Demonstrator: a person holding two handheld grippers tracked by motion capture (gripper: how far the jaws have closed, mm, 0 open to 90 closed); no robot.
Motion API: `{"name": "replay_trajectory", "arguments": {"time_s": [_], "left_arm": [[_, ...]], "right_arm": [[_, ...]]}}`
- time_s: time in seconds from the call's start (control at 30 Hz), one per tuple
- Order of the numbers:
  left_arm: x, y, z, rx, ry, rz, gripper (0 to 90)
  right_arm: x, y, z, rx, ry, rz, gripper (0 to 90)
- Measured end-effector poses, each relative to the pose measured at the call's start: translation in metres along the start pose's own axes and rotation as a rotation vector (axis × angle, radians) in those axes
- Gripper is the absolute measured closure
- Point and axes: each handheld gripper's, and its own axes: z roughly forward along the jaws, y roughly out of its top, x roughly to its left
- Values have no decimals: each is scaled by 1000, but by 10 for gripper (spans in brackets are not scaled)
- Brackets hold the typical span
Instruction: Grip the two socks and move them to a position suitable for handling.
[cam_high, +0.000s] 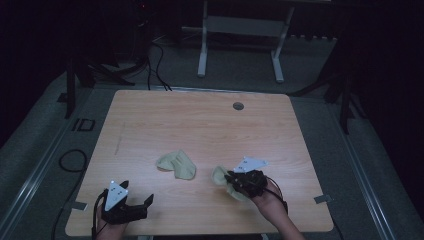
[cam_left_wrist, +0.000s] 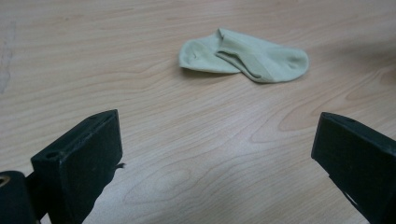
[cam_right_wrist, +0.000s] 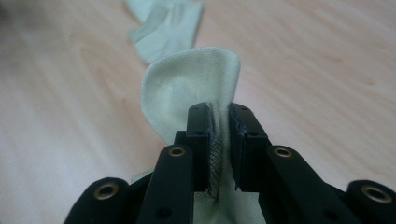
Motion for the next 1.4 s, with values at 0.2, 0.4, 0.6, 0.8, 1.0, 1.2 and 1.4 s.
{"name": "replay_trajectory", "arguments": {"time_s": [0.2,0.4,0.6,0.8,1.0,1.2,1.4], "left_arm": [[-15,6,3,-2,-82,2,17],[-34,11,10,23,-154,65,17],[-49,18,16,36,-216,98,17],[-63,27,21,38,-257,154,38],[-80,39,25,29,-339,232,170],[-107,56,40,35,-475,324,607],[-130,60,71,143,-505,379,798]], "right_arm": [[11,-17,12,49,15,9,789],[18,-35,33,110,42,19,786],[22,-40,38,114,31,-6,739],[30,-39,38,123,55,-45,553],[31,-32,28,105,107,-38,397],[35,-24,7,56,116,-11,544],[43,-36,18,114,114,-10,627]]}}
